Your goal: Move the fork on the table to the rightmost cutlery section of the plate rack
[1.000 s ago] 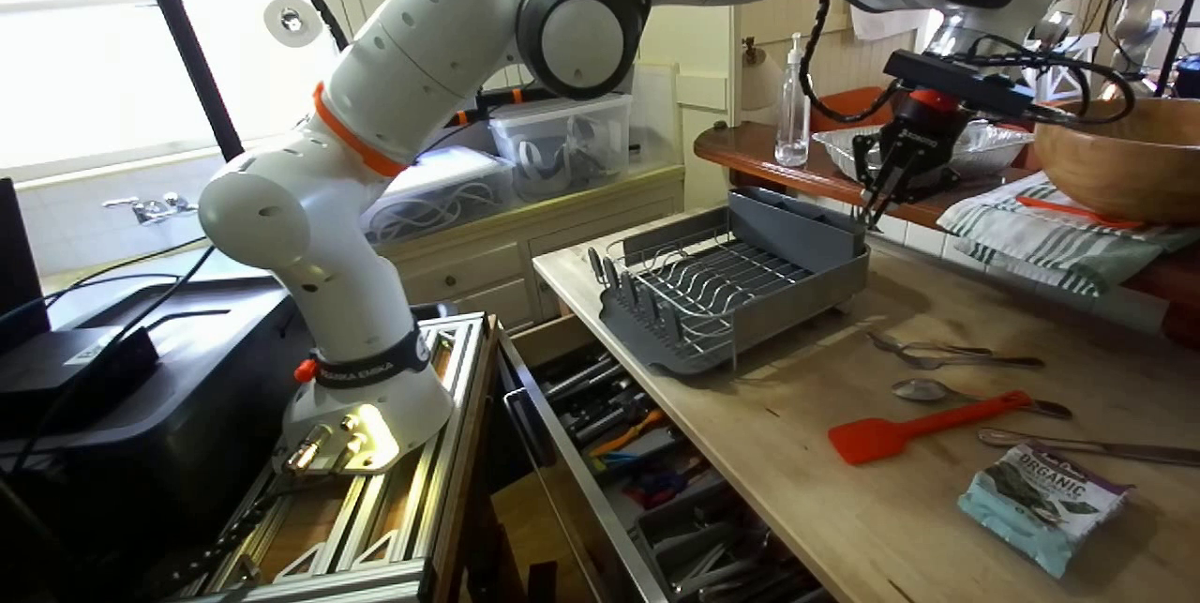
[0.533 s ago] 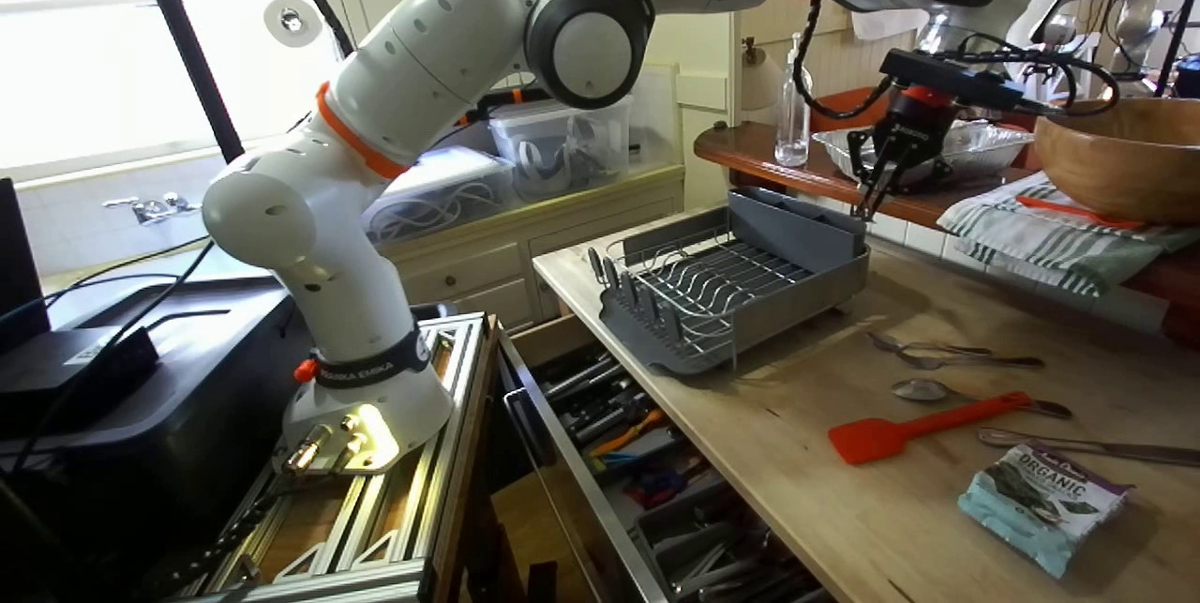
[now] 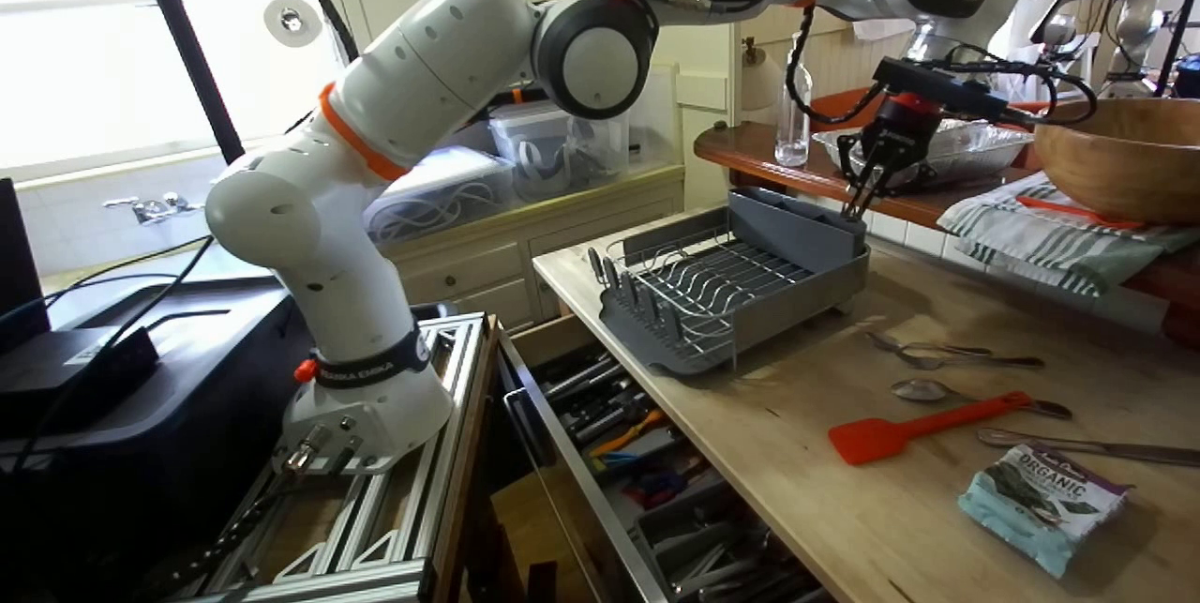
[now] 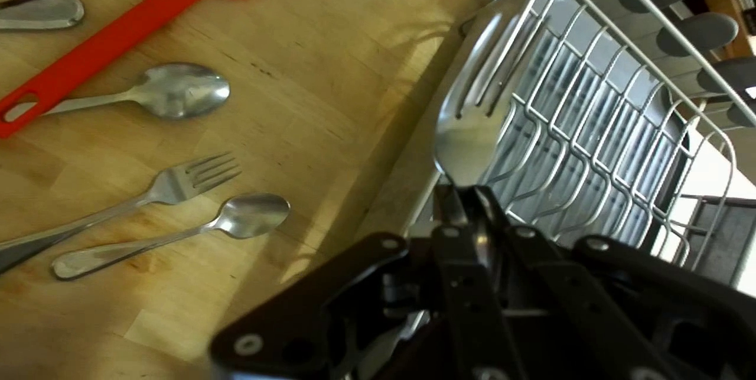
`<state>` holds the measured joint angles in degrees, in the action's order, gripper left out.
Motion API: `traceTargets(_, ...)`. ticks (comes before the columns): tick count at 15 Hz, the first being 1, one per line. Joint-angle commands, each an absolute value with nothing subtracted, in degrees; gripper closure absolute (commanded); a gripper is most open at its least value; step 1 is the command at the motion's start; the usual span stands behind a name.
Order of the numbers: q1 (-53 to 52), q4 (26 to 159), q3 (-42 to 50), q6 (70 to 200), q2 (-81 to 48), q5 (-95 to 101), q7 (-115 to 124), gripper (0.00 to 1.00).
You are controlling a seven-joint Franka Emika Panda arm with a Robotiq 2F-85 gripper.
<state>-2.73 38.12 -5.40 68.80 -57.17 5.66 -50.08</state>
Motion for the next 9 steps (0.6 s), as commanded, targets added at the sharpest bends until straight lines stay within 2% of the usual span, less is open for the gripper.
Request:
traceTargets(1, -3.9, 33.2, -5.0, 65.6, -60.6, 6.9, -52.0, 0.98)
traceTargets(9, -5.2, 30.2, -4.1, 61.8, -64.3, 7.7, -52.5, 0.98)
